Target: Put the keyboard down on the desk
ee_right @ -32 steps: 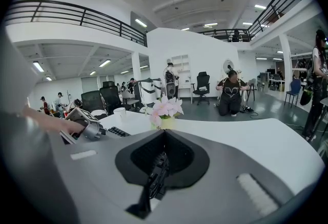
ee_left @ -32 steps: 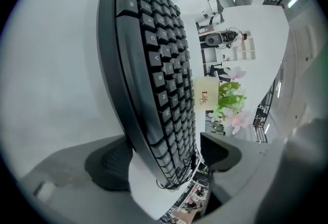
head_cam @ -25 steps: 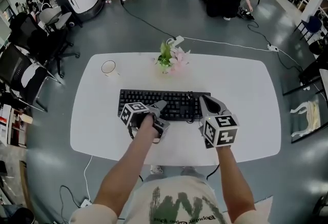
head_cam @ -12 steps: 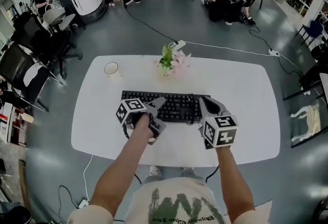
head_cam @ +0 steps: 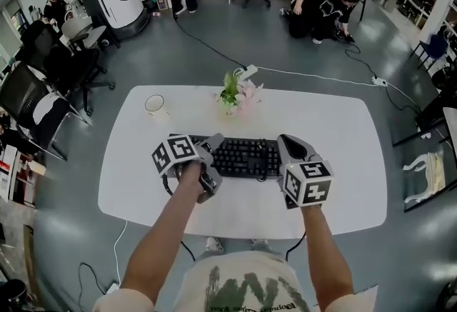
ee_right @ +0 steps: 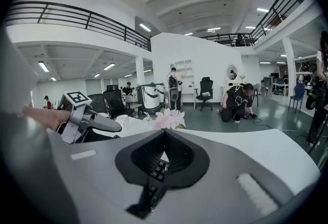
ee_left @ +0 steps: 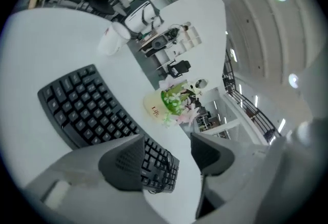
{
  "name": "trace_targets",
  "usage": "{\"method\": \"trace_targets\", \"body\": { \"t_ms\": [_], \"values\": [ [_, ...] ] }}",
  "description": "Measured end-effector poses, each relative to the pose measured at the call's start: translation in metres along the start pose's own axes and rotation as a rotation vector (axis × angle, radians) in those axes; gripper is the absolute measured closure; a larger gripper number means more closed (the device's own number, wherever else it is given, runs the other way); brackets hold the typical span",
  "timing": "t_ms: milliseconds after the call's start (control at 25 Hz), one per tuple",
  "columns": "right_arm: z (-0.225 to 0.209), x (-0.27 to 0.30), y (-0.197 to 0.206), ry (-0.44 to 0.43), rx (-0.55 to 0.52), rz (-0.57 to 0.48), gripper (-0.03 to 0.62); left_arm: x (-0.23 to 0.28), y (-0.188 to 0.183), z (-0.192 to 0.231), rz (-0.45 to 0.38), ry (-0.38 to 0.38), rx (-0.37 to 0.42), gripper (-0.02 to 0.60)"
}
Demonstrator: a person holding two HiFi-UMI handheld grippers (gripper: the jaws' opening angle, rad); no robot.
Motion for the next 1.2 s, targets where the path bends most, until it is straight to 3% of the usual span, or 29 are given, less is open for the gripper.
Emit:
{"method": "trace_targets", "body": {
  "t_ms": [200,320,480,880,1040,1200],
  "values": [
    [-0.005,0.0,-0.015,-0.001,-0.006,-0.027,0.595,-0.006,-0.021,-0.036,-0.037,0.073,0.342,0.343],
    [-0.004,-0.002,-0.023,-0.002,-0.019,-0.049,0.594,-0.012,-0.027,-0.055,-0.056,0.121,0.483,0.37],
    [-0.004,-0.005,-0.035,-0.004,-0.04,-0.08,0.595,-0.019,-0.032,-0.069,-0.088,0.172,0.606,0.427],
    [-0.003,-0.004,-0.05,-0.016,-0.058,-0.114,0.595,-0.035,-0.046,-0.095,-0.244,0.181,0.946,0.519],
    [-0.004,-0.004,-0.048,-0.015,-0.056,-0.118,0.595,-0.037,-0.042,-0.093,-0.266,0.157,0.998,0.574],
    [0.002,-0.006,-0.046,-0.031,-0.045,-0.119,0.595,-0.037,-0.038,-0.092,-0.261,0.16,1.033,0.578]
  ]
}}
Point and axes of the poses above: the fingertips, and each gripper's own axes: x forward along the fingers, z to its left, y out of its underside, the point moved 4 cm from there along -x, backward along the fingers, and after that the axes turned 8 degrees about -z, right-handed, at the moved point
